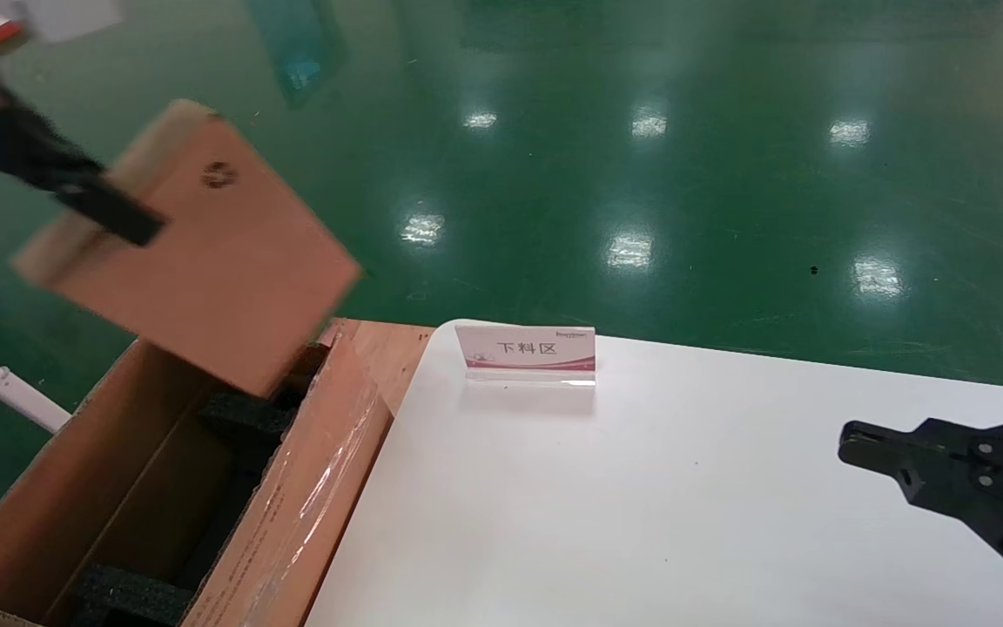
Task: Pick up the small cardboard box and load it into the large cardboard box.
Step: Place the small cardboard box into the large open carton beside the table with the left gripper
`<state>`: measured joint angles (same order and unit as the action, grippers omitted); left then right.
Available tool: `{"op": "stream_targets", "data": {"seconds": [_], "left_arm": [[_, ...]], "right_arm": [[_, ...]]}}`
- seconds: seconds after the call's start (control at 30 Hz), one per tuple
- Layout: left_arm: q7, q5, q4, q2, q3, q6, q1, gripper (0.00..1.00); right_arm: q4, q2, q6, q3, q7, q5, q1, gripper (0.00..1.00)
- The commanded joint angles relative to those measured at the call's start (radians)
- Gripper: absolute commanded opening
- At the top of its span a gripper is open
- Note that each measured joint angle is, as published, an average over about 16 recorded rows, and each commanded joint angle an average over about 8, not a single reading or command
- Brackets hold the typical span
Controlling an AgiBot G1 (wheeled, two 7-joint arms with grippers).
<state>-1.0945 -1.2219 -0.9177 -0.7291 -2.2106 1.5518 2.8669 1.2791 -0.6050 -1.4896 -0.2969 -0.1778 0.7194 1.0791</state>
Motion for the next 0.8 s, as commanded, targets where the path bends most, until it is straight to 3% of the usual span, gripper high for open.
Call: {"op": "stream_targets", "data": {"seconds": [0.03,0.33,0.37,0.6,0.63,0.8], "left_arm": [[0.037,-0.044,0.052,-0.008,-0.014,0.029,0.009,0.00],[0.058,-0.060,0.091,0.061,-0.125,0.013,-0.032,0.00],[0.053,-0.060,0.089,0.069,-0.132,0.006,-0.041,0.00],[0.016,-0.072,0.068,0.114,-0.162,-0.052,-0.103,0.00],[0.010,-0.073,0.065,0.120,-0.164,-0.061,-0.112,0.00],[-0.020,-0.077,0.055,0.142,-0.173,-0.110,-0.157,0.00]], "right_arm": [[0.000,0.000,0.000,0.000,0.000,0.000,0.000,0.00],[0.000,0.000,0.000,-0.001,0.000,0.000,0.000,0.00],[0.000,0.000,0.000,-0.001,0.000,0.000,0.000,0.04],[0.000,0.000,0.000,-0.001,0.000,-0.001,0.000,0.91],[0.000,0.000,0.000,-0.001,0.001,-0.001,0.000,1.00],[0.000,0.001,0.001,-0.001,0.001,-0.001,0.000,1.00]]}}
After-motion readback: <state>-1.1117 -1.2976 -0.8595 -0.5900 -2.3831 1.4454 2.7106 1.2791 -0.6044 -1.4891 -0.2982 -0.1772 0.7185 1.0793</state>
